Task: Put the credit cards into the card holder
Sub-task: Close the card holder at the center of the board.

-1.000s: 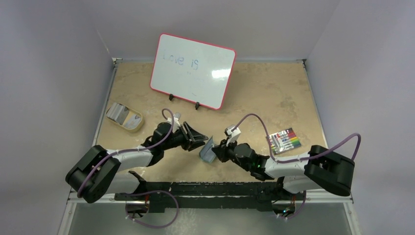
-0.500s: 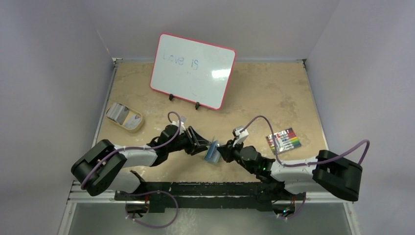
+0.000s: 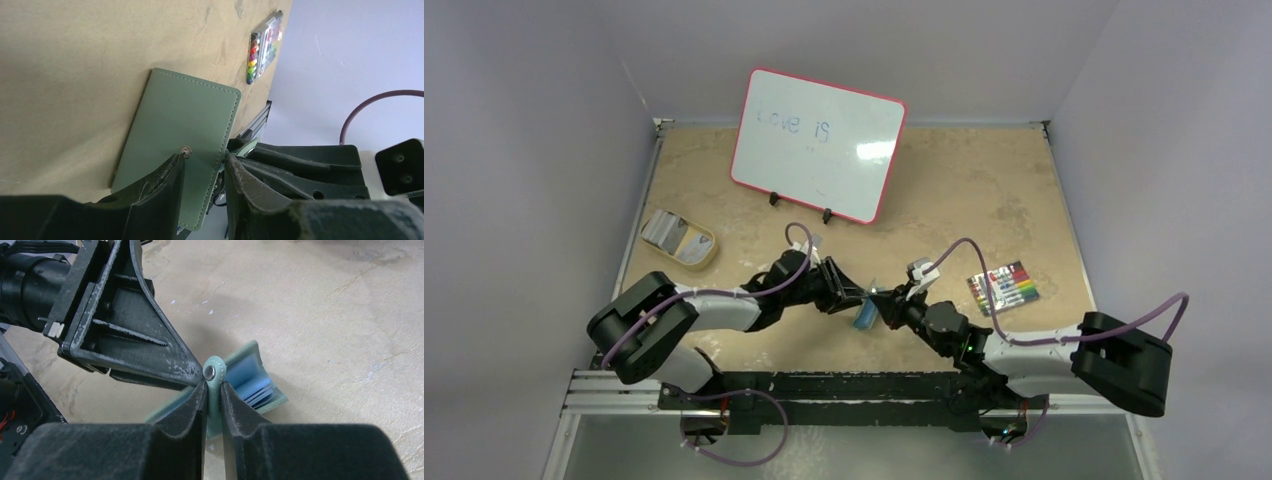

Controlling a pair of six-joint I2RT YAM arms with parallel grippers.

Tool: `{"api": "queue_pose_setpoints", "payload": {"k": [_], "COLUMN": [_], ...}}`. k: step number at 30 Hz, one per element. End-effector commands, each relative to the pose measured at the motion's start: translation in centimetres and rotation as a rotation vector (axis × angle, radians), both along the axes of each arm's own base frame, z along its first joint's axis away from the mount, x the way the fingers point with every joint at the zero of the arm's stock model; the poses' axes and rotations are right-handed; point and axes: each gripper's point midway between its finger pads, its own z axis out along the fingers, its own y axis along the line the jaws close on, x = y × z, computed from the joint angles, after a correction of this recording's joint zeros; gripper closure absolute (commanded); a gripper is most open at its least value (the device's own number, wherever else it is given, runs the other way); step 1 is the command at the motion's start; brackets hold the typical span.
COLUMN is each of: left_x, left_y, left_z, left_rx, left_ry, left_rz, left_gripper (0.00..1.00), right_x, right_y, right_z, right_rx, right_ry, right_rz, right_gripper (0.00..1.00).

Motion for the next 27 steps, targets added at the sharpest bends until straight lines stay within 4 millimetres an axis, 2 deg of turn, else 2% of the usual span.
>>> {"api": "queue_pose_setpoints", "payload": {"k": [1,6,11,16,22,27], "left_x": [0.6,0.3,0.4,0.2,0.1,0.1], "left_y": [-2.4,-2.8,-3.1,-3.3,-3.6,-3.6], "left_z": [2.9,2.9,3.0,1.6,-0.4,-1.4], "left_rx": [-0.071,-0.093,-0.098,-0.068,-0.009,0.04], "left_ry": [-0.078,-0.059,-0.068,-0.057,-0.054,-0.052], "left_rz": [-0.03,-0.024,-0.03,-0.038,-0.057,-0.065], "left_gripper": [0.64,0.67,0.78,0.88,0.88,0.85], "right_x": [0.8,0.6,0.8,0.5,-0.2,-0.7], "right_y": [0.1,-0.4,-0.5,-0.6,-0.9,-0.9], "right_z": [1.9,1.5,1.5,0.7,-0.8,-1.0], "right_rx": [0.049,0.059,0.043,0.037,0.062,0.082], "right_ry": [-0.073,-0.065,-0.063,-0.016,0.124,0.224], "right_rz": [-0.016,-0.028,-0.037,-0.042,-0.078,-0.106], "right_gripper": [0.83,0.83,0.83,0.8,0.69,0.64]}}
